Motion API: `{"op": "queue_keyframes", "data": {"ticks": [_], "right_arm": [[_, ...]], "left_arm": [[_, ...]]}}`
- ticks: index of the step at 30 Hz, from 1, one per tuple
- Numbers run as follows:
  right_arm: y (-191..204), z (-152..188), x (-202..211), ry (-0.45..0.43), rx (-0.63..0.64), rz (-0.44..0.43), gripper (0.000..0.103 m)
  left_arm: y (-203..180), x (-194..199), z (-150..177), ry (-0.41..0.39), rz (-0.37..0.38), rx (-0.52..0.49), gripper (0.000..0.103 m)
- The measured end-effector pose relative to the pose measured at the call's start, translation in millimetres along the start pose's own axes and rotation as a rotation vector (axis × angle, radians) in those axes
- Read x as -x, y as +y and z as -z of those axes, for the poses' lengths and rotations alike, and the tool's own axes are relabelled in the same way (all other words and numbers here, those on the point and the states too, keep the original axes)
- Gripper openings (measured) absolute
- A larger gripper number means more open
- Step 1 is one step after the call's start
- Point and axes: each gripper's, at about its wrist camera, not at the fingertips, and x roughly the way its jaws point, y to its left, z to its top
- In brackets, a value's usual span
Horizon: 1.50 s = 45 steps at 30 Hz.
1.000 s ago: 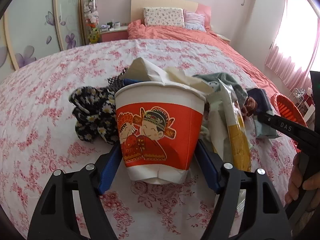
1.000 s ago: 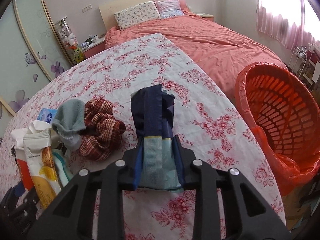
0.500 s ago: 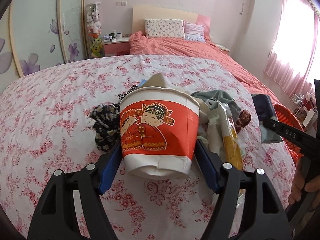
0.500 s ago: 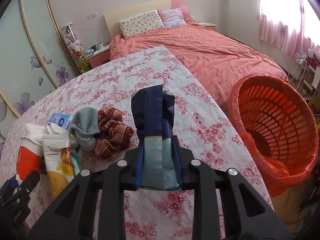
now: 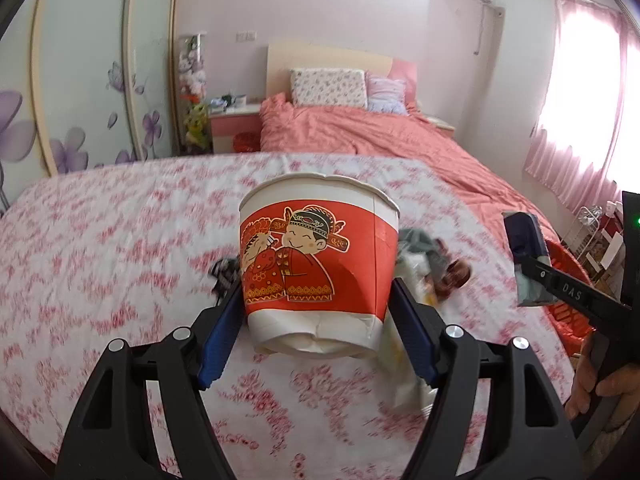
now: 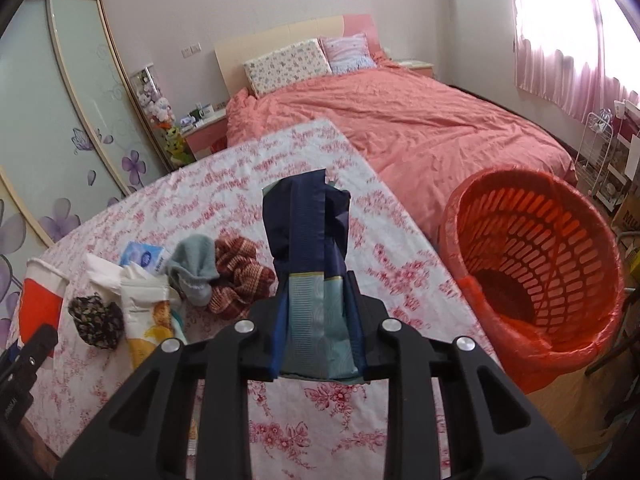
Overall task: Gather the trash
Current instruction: 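Lift the paper cup with the left tool and carry it over the orange basket, then open the left tool to drop the paper cup into the basket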
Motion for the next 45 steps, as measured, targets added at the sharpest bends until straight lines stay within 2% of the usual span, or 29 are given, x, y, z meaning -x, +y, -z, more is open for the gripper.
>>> {"op": "queue_keyframes", "data": {"ticks": [10,15,27,34,40,45], "right_arm": [[-21.9,-13.9,50.4,-0.107,-0.034,-0.023,0.026],[-42.7,-18.2,66.9,-0.141,-0.06,-0.022,0.026],[-134.4,-25.8,88.5,-0.222,-0.182,0.096,0.026],[-190.7,-26.8,83.4,-0.231,-0.249,0.135,0.027],[-228.3,-21.9,64.3,-0.209,-0.305,0.15,0.026],[-250.4,-23.8,49.5,-0.197,-0.344,0.155,0.027]], "left_arm": [[-43.7,-0.1,-36.8,-0.058,0.087,-0.062,0.071],[-72.4,-6.0,-44.5,-0.072,0.139,-0.101,0.071],[-170.9,-47.6,-44.0,-0.018,0.341,-0.218,0.072],[-236.1,-70.0,-37.7,0.019,0.438,-0.301,0.072],[-273.1,-91.3,-28.6,0.083,0.482,-0.352,0.072],[-292.7,-100.6,-25.0,0.111,0.484,-0.376,0.072]]}}
